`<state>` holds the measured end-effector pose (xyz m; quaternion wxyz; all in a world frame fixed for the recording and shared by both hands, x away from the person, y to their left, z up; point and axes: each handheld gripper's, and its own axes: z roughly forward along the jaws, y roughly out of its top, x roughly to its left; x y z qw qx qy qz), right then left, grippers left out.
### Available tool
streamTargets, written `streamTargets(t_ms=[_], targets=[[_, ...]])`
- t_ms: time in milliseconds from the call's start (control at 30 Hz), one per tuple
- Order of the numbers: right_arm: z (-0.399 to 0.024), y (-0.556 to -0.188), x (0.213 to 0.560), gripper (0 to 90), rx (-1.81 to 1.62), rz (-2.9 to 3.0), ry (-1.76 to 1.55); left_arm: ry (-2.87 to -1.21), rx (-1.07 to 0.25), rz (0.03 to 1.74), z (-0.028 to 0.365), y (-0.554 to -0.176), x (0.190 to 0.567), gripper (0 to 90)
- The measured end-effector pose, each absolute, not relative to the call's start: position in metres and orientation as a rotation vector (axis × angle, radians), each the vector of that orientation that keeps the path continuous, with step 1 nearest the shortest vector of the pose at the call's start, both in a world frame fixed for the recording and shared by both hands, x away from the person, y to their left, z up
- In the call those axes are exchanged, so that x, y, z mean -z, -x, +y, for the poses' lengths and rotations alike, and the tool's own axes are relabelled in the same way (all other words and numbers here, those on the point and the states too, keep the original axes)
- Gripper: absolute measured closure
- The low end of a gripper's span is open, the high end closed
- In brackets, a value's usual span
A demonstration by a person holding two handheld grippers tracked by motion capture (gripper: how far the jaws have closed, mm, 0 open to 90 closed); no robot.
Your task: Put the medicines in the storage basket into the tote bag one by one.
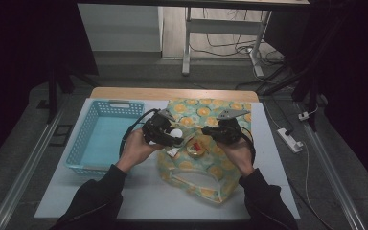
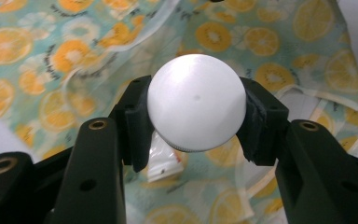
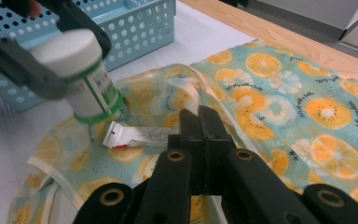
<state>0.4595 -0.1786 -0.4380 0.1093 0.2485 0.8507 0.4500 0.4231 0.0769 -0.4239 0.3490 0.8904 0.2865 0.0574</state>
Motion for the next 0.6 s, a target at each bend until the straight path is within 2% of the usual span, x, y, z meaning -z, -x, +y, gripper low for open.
streamTargets(t_ms=[600], targets=[[-0.181,-0.462,0.438,90.0,-1.324,2.486,-0.743,-2.379,-0.159,0.678,0.027,-0.438,0.446,50.4]])
